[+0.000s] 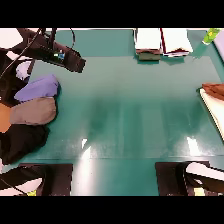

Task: Fold the shirts.

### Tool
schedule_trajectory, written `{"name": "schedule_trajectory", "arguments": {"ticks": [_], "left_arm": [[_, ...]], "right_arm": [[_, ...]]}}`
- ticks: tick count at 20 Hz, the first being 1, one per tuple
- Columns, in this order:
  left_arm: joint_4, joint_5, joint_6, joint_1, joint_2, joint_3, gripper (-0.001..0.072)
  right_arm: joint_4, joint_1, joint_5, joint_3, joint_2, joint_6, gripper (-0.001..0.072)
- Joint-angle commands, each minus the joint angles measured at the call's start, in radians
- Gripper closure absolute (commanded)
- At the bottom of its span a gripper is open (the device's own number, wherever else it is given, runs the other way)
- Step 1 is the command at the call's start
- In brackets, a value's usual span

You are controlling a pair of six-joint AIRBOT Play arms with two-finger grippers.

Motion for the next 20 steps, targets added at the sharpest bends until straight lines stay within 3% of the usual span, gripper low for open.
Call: {"name": "schedule_trajectory", "arguments": {"ticks": [1, 9, 10, 11, 12, 15, 20], "left_arm": [[-0.001, -0.008, 0.001, 0.000, 0.000, 0.000, 0.0680], [-0.001, -0.044, 0.001, 0.000, 0.000, 0.000, 0.0681], [-0.001, -0.044, 0.001, 0.000, 0.000, 0.000, 0.0680], [-0.001, -0.044, 0.001, 0.000, 0.000, 0.000, 0.0680], [-0.001, -0.044, 0.001, 0.000, 0.000, 0.000, 0.0680], [-0.001, -0.042, 0.001, 0.000, 0.000, 0.000, 0.0680], [-0.006, -0.032, 0.000, 0.000, 0.000, 0.000, 0.0680]], "right_arm": [[-0.008, -0.068, -0.042, -0.199, 0.081, 0.001, 0.0698], [-0.009, -0.169, -0.148, -0.463, 0.173, -0.029, 0.0691], [-0.010, -0.183, -0.147, -0.466, 0.170, -0.047, 0.0580], [-0.009, -0.202, -0.159, -0.466, 0.171, -0.052, 0.0269], [-0.008, -0.225, -0.157, -0.452, 0.171, -0.052, 0.0082], [0.051, -0.240, -0.140, -0.370, 0.172, -0.049, 0.0080], [0.401, 0.019, -0.148, -0.292, 0.171, -0.049, 0.0092]]}}
